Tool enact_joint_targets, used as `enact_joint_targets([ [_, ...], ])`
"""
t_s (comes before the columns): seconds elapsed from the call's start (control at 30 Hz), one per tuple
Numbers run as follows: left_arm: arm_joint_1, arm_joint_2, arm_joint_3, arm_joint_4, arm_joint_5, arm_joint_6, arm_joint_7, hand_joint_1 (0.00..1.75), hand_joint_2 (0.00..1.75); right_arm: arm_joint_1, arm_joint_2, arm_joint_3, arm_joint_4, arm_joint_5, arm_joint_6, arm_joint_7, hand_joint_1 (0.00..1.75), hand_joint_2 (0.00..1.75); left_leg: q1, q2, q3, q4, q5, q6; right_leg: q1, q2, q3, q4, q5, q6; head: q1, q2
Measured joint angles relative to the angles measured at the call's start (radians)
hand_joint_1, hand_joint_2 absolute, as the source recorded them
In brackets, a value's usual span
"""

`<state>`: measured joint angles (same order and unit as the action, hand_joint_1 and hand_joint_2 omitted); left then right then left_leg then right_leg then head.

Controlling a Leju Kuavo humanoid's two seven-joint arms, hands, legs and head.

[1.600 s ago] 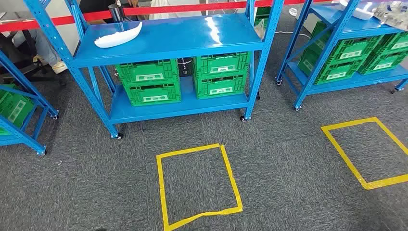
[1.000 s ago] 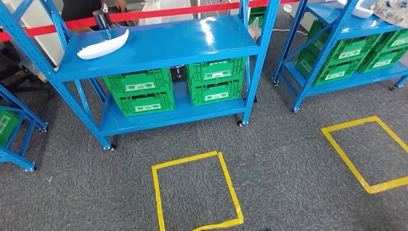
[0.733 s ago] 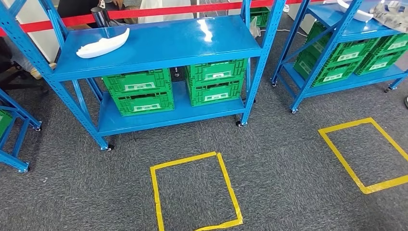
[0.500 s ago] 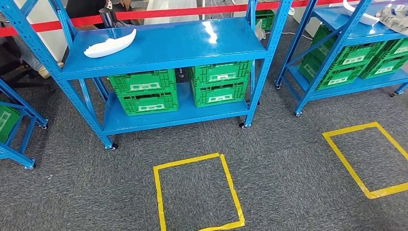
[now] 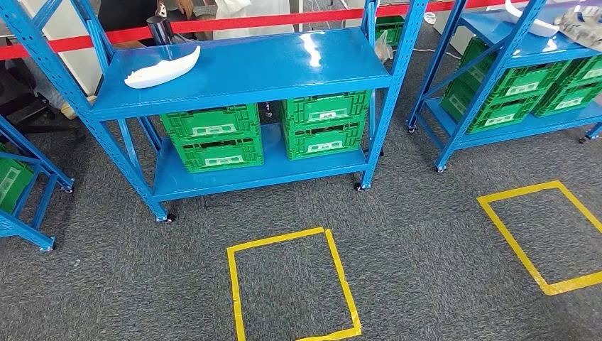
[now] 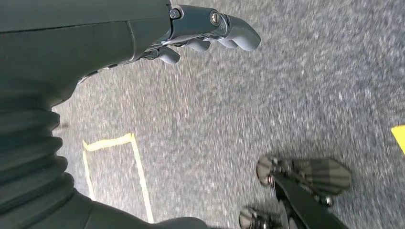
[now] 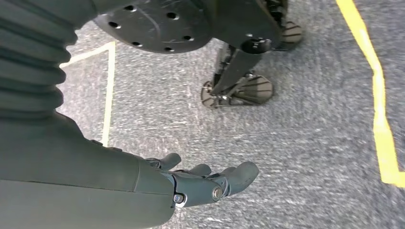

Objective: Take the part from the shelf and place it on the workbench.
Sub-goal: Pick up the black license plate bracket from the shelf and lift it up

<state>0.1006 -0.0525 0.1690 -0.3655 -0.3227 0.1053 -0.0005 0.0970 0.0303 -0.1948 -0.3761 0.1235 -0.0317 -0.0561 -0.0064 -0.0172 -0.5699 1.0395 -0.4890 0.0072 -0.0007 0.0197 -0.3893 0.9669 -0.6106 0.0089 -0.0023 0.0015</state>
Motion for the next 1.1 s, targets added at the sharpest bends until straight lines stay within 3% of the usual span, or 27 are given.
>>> enact_joint_targets([
  [0.3, -0.040, -0.040, 0.130, 0.034, -0.245, 0.082, 0.000, 0.00, 1.75, -0.038, 0.034, -0.160, 0.032, 0.097, -0.028, -0.040, 0.00, 1.75, 0.000, 0.000, 0.000, -0.001, 0.000, 0.000, 0.000, 0.000, 0.000, 0.000, 0.000, 0.000, 0.000, 0.000],
  [0.43, -0.059, -0.058, 0.190, 0.050, -0.354, 0.117, 0.000, 0.00, 0.00, -0.054, 0.049, -0.235, 0.047, 0.139, -0.035, -0.061, 0.00, 0.00, 0.000, 0.000, 0.000, -0.001, 0.000, 0.000, 0.000, 0.000, 0.000, 0.000, 0.000, 0.000, 0.000, 0.000],
  [1.1, -0.156, -0.139, 0.433, 0.117, -0.899, 0.283, -0.044, 0.00, 0.00, -0.128, 0.120, -0.580, 0.118, 0.335, -0.046, -0.140, 0.00, 0.00, 0.000, 0.000, 0.000, -0.001, 0.000, 0.000, 0.000, 0.000, 0.000, 0.000, 0.000, 0.000, 0.000, 0.000],
])
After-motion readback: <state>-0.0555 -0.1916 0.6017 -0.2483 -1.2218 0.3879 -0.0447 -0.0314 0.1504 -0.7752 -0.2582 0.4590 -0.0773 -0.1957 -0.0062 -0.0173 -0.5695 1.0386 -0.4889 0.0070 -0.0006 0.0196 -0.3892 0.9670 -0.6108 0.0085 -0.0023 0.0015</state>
